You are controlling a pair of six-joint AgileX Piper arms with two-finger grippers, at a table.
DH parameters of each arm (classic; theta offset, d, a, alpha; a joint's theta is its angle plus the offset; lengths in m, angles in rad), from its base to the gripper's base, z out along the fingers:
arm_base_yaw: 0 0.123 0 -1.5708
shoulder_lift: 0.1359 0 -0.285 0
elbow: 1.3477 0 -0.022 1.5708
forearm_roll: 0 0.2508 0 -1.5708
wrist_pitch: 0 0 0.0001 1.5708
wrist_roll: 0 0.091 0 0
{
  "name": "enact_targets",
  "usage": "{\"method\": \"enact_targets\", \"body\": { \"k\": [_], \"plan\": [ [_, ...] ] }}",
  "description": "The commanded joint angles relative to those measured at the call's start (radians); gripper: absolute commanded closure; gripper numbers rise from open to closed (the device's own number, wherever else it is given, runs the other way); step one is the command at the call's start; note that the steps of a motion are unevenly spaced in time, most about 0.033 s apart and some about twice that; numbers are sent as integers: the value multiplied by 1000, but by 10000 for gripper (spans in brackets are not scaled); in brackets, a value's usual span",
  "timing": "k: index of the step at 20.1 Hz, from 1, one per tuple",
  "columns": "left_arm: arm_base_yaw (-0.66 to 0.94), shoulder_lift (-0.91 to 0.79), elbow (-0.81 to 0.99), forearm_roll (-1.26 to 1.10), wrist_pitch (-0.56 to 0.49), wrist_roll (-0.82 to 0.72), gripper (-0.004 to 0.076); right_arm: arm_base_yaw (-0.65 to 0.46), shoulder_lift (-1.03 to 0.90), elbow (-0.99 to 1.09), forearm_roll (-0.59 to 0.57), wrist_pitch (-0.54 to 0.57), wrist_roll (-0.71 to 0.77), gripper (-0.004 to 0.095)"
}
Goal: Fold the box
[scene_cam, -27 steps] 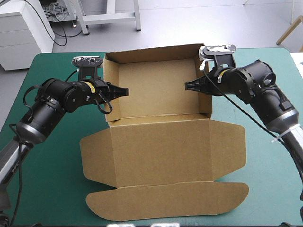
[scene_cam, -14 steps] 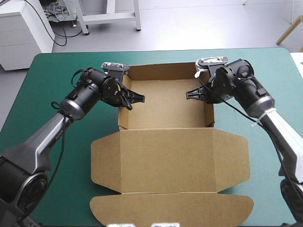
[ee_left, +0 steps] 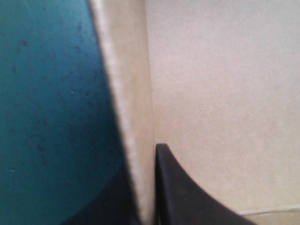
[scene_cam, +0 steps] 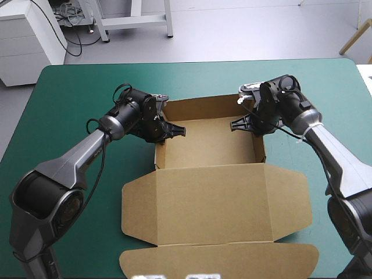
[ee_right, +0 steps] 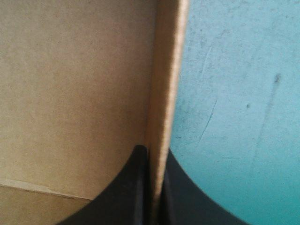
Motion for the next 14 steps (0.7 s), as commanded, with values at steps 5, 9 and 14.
{"method": "enact_targets", "body": {
  "k": [5,9,14],
  "plan": [
    [-2,-47,-39,39,-15,-81,734,-11,28,-30,16,-19,-50,927],
    [-2,-47,-39,39,-19,-77,734,-11,30,-30,9,-42,-53,925],
    [-2,-36,-39,26,-35,-66,732,-11,30,-30,4,-67,-87,817]
  ]
}}
